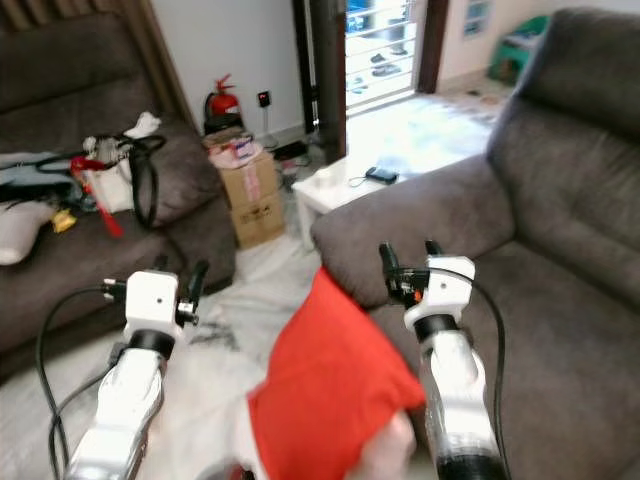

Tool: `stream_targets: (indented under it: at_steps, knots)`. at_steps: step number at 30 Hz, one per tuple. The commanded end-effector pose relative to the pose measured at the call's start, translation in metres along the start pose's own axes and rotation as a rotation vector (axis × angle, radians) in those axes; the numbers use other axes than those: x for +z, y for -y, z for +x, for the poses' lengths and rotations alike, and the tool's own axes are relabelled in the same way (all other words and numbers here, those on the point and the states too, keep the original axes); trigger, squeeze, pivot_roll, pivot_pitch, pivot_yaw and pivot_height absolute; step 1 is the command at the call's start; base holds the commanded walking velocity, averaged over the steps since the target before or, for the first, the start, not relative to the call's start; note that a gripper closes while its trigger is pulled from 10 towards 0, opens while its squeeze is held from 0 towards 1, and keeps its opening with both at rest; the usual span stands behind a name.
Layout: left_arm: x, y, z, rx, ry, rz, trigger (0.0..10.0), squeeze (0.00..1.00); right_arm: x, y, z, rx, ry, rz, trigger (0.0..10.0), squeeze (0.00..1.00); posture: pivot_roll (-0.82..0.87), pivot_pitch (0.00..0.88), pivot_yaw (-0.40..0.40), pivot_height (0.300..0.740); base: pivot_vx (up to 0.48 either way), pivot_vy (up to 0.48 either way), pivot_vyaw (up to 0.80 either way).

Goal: Move the pillow to the sofa from floor

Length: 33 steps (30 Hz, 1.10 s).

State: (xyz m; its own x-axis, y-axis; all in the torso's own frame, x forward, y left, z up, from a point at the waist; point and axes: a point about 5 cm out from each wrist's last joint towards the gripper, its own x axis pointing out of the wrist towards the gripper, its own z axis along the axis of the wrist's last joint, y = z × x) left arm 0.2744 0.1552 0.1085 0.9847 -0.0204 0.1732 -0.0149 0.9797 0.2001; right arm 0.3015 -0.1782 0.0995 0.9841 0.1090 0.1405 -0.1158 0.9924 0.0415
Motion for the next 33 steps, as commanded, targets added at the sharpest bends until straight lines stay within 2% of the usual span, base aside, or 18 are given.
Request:
stream_targets:
  at_steps: [1, 9, 22, 33]
  knots:
    - [0.0002, -0.0037, 0.0018, 0.006, -0.005, 0.012, 10.0, 0.0, 0.0014, -0.0043, 0.0033, 0.014, 0.0, 0.011, 10.0, 0.0, -0.08, 0.054, 0.061, 0.67, 0.0, 0.0, 0.0]
    - [-0.0002, -0.0032, 0.0017, 0.006, -0.005, 0.009, 10.0, 0.0, 0.0013, -0.0063, 0.0048, 0.028, -0.008, 0.018, 10.0, 0.0, -0.08, 0.055, 0.06, 0.67, 0.0, 0.0, 0.0]
    - [-0.0011, -0.002, 0.0018, 0.005, -0.008, 0.008, 10.0, 0.0, -0.0002, -0.0071, 0.004, 0.035, -0.018, 0.016, 10.0, 0.0, -0.08, 0.06, 0.059, 0.58, 0.0, 0.0, 0.0]
    - [-0.002, -0.0012, 0.0019, 0.005, -0.011, 0.006, 10.0, 0.0, -0.0027, -0.0067, 0.002, 0.041, -0.028, -0.006, 10.0, 0.0, -0.08, 0.063, 0.058, 0.58, 0.0, 0.0, 0.0]
